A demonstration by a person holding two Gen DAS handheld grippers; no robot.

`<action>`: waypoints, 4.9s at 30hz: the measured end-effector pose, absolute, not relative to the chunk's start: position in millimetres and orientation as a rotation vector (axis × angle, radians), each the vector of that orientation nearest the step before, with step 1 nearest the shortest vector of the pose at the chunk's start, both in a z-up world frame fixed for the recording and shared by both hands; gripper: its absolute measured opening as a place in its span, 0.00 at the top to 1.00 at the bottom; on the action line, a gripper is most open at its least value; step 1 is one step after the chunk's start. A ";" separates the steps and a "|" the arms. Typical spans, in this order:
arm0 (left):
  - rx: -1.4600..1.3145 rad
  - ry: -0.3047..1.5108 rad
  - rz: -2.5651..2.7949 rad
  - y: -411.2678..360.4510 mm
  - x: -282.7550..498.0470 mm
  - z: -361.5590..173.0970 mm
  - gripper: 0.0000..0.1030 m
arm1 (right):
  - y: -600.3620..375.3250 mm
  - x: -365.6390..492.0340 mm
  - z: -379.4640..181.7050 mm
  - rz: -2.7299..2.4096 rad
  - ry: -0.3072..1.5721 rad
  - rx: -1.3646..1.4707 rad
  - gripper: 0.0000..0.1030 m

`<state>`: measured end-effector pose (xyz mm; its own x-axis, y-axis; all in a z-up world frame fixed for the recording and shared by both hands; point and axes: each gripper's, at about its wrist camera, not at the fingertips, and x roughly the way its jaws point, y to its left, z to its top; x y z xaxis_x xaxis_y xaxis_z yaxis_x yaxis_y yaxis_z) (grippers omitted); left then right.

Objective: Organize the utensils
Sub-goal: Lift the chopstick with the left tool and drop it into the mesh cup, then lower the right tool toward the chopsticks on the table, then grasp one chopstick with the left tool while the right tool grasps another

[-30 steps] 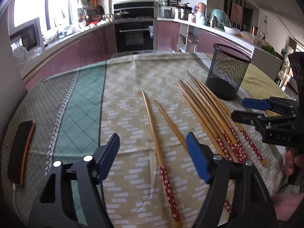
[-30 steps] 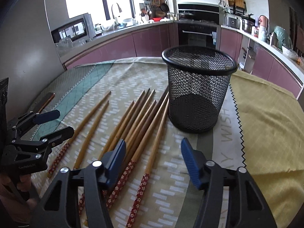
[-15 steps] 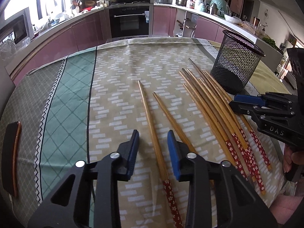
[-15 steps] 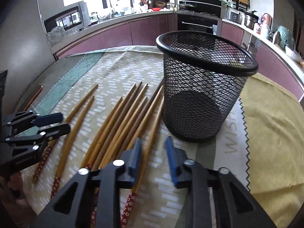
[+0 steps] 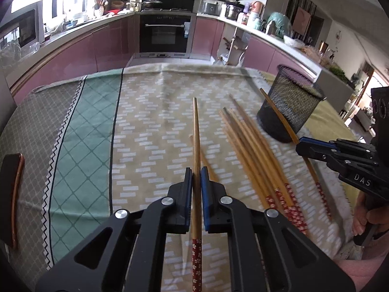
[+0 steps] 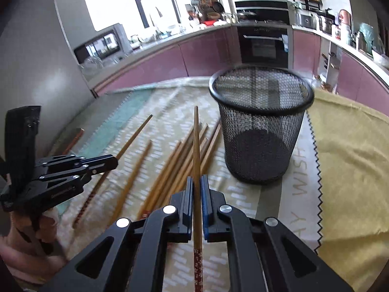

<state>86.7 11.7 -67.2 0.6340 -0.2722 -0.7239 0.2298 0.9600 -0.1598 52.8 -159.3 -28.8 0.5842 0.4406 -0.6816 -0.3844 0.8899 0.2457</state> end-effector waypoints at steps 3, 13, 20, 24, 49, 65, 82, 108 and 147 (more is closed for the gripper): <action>-0.074 0.799 -0.333 12.9 82.4 -49.9 0.92 | -168.1 48.6 -13.8 0.506 0.773 0.108 0.95; -0.116 0.680 -0.500 1.4 71.8 9.4 0.93 | -202.1 42.1 39.6 0.522 0.603 0.192 0.95; -0.144 0.581 -0.581 -9.9 73.7 52.0 0.93 | -219.2 51.2 76.4 0.523 0.493 0.200 0.95; -0.160 0.525 -0.609 -20.0 85.5 75.9 0.93 | -225.6 58.6 96.4 0.518 0.445 0.179 0.95; -0.060 0.673 -0.633 -111.5 186.9 46.7 0.93 | -223.6 137.1 46.3 0.465 0.721 0.088 0.94; -0.069 0.640 -0.552 -97.9 184.2 30.2 0.68 | -222.4 142.6 41.0 0.431 0.701 0.138 0.75; -0.021 0.683 -0.453 -24.2 112.0 -1.3 0.48 | -186.5 54.2 36.9 0.647 0.651 0.059 0.50; 0.028 0.941 -0.459 -27.1 77.3 -86.8 0.58 | -147.9 55.1 -57.3 0.521 0.938 -0.011 0.70; -0.057 0.961 -0.358 -20.2 101.2 -95.7 0.93 | -149.2 67.1 -57.4 0.405 0.908 -0.009 0.94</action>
